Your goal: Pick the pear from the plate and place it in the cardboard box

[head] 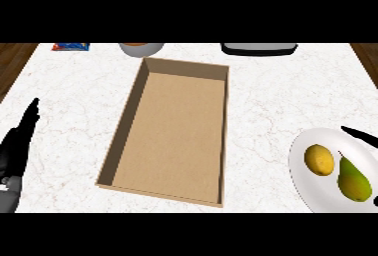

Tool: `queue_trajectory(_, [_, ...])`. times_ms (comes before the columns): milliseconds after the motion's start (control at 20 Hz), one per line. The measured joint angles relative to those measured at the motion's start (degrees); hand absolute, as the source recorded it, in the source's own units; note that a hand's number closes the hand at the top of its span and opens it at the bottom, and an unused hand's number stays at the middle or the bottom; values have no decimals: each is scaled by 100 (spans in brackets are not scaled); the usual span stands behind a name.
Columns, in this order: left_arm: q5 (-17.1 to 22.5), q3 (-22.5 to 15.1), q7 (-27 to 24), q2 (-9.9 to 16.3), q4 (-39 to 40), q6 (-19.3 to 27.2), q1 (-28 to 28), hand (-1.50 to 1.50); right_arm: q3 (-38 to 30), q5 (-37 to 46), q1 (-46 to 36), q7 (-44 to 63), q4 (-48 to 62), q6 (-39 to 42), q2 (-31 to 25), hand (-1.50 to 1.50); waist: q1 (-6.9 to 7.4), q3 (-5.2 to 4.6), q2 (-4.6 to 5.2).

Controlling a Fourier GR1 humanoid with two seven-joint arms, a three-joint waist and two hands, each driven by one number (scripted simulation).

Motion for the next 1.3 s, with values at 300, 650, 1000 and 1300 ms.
queue_trajectory(300, [-143, 83, -4, -104, -60, -41, 38, 0, 93, -80, 146, 414, -591, 152, 40, -150, -15, -5, -3])
queue_trajectory(650, [-301, 249, -140, -258, -71, -145, 168, 0, 171, 101, 298, 839, -819, 307, 144, -150, 6, -8, 1])
queue_trajectory(1000, [-492, 371, -41, -421, -103, -255, 115, 0, -141, 370, 188, 950, -669, -298, 456, 150, -13, -71, -33])
queue_trajectory(1300, [-559, 481, 70, -452, -170, -423, 44, 0, -345, 620, 96, 1145, -813, -953, 705, 150, -6, -55, -21])
